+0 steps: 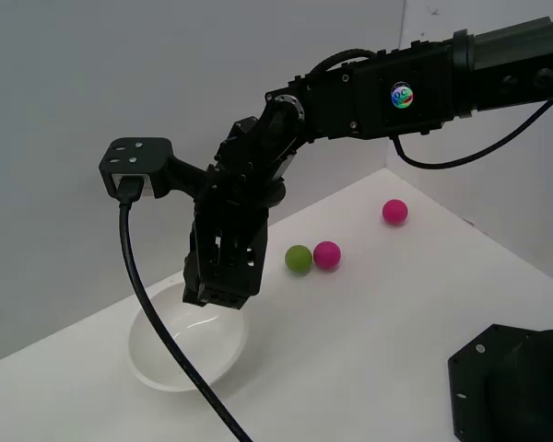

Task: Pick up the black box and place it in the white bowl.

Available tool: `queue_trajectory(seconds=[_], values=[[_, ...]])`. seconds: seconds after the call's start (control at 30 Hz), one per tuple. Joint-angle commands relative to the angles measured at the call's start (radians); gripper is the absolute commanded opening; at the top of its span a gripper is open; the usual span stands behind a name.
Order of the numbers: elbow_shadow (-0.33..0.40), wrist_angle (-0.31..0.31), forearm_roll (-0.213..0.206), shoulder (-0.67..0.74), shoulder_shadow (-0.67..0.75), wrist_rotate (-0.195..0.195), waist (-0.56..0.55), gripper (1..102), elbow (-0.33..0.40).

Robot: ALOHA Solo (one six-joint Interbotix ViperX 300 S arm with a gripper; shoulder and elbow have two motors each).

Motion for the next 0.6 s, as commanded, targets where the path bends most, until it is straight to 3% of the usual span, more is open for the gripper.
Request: queue_trajectory(seconds=[0.0,0.4,0.47,0.57], values=[[-0.032,-0.006,-0.014,0.009,0.014,-0.003,-0.018,3,-0.028],[-0.035,-0.031,-0.067,-0.026,-0.023,0.003,-0.026,5,-0.029],[-0.035,-0.031,-0.075,-0.032,-0.029,0.005,-0.026,9,-0.031],[-0.040,-0.031,-0.083,-0.040,-0.037,0.005,-0.026,22,-0.034]])
